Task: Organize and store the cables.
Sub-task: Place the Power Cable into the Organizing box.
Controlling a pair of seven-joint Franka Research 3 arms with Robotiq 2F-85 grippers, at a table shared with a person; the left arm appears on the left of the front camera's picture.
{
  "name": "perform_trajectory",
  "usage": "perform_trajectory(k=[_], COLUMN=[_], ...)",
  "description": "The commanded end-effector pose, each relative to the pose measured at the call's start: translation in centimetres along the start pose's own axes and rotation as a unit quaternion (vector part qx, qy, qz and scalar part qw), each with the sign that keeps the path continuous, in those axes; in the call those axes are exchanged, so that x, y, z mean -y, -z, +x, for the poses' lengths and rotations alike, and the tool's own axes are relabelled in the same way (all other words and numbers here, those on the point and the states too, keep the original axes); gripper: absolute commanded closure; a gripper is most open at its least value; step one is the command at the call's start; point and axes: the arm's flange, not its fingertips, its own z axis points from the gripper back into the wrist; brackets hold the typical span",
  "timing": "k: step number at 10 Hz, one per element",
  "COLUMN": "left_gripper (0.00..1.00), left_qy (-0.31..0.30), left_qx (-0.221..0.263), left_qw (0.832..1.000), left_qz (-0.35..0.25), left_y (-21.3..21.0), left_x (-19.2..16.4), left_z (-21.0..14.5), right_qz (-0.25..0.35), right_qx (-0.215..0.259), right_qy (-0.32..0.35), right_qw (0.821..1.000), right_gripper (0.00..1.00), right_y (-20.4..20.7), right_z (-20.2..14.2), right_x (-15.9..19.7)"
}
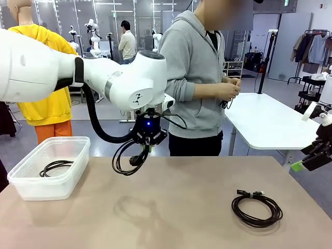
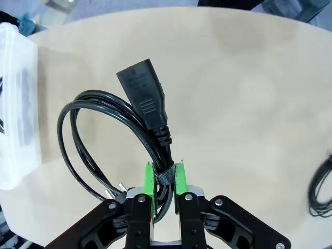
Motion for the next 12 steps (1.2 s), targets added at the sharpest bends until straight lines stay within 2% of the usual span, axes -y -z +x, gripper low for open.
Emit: perform_trajectory(k=[1,2,6,7,8,10,11,12], left_gripper=[1.00,1.00,1.00,0.82,0.82,0.82,0.82,0.82], left_qy=[0.006,0.000,0.000,0.005,0.045,0.074,0.082,0.084], left_qx=[0.004,0.000,0.000,0.000,0.049,0.090,0.087,0.093], left_qw=[1.000,1.000,1.000,1.000,0.997,0.991,0.989,0.988], left_qz=[0.014,0.000,0.000,0.002,0.031,0.068,0.092,0.092], left_y=[0.8,0.0,0.0,0.3,-0.4,-2.1,-2.4,-2.7], left_x=[0.0,0.0,0.0,0.0,-1.5,-8.9,-14.5,-18.1], left_z=[-1.7,0.0,0.0,-0.2,0.4,1.4,1.0,0.4], right_qz=[0.001,0.001,0.001,0.001,0.001,0.001,0.001,0.001], right_qx=[-0.009,-0.009,-0.009,-0.009,-0.009,-0.009,-0.009,-0.009], right_qy=[0.010,0.010,0.010,0.010,0.010,0.010,0.010,0.010], right_qw=[1.000,1.000,1.000,1.000,1.000,1.000,1.000,1.000], right_gripper=[0.00,0.00,0.00,0.00,0.00,0.00,0.00,0.00], right_y=[0.0,0.0,0.0,0.0,0.0,0.0,0.0,0.0], right_z=[0.2,0.2,0.2,0.2,0.2,0.2,0.2,0.2], right_x=[-0.2,-0.2,-0.2,-0.2,-0.2,-0.2,-0.2,-0.2])
